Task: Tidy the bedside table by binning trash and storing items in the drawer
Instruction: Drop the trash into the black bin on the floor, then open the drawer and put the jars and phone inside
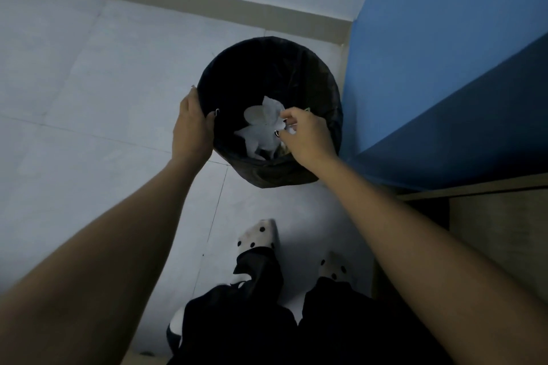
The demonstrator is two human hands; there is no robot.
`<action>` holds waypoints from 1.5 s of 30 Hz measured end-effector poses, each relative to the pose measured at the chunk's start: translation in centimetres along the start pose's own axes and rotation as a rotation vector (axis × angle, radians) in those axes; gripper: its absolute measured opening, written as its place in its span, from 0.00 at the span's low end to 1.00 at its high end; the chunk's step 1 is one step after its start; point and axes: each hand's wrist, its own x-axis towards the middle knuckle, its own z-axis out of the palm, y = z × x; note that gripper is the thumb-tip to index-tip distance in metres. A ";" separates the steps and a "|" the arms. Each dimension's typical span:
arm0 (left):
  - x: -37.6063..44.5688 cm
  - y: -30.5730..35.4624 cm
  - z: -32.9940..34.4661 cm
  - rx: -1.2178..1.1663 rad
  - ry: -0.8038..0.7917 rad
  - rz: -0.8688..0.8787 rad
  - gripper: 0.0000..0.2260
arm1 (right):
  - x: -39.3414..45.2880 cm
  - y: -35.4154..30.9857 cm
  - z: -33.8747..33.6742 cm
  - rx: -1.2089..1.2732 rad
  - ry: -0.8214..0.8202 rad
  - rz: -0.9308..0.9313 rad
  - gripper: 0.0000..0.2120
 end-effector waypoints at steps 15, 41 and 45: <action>-4.8 5.4 -7.5 -0.008 -0.046 0.054 0.25 | -9.1 -2.9 -7.7 -0.051 0.074 0.062 0.13; -35.7 22.2 -13.7 -0.210 -0.236 0.544 0.24 | -48.7 1.3 -18.7 -0.046 0.695 0.357 0.15; -36.9 24.0 -10.9 -0.166 -0.315 0.553 0.25 | -48.8 4.7 -18.4 -0.117 0.661 0.384 0.18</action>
